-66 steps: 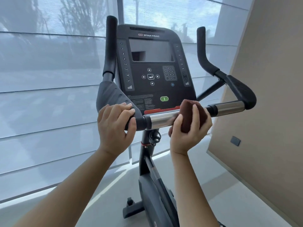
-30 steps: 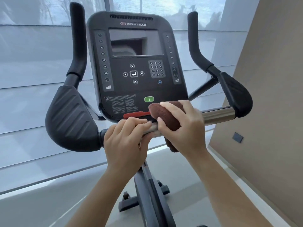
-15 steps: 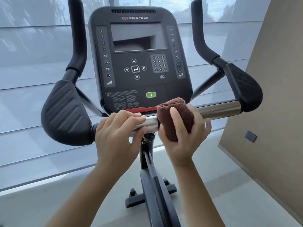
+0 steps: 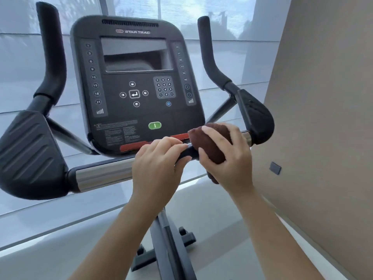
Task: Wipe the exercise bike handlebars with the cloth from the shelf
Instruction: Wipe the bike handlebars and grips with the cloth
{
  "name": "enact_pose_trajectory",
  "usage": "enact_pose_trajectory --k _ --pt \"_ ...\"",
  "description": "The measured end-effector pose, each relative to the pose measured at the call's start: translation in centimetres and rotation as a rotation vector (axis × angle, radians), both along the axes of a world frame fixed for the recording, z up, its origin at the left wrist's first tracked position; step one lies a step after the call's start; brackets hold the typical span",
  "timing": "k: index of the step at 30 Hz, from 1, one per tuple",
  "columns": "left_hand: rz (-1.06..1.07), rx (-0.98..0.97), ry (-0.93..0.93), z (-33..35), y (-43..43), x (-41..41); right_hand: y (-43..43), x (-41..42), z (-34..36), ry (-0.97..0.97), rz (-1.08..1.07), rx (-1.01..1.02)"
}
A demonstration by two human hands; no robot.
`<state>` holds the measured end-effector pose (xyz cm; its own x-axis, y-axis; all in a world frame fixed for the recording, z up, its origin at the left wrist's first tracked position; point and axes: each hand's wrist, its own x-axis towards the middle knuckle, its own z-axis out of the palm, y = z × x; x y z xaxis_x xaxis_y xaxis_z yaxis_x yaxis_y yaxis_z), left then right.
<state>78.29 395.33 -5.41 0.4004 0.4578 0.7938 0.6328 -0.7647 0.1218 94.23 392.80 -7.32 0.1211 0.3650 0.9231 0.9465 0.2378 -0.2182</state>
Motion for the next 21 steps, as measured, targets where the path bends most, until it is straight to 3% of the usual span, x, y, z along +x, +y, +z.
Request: enact_pose_trajectory --k 7,12,21 --pt "0.017 0.013 -0.054 -0.3 0.4 0.3 -1.4 4.5 3.6 0.119 -0.076 -0.345" --pt "-0.003 0.041 -0.082 -0.4 0.4 0.2 -1.0 -0.2 3.6 0.043 0.090 -0.403" --pt "-0.029 0.072 -0.095 -1.1 1.2 0.2 -0.4 3.2 5.5 0.070 0.003 -0.583"
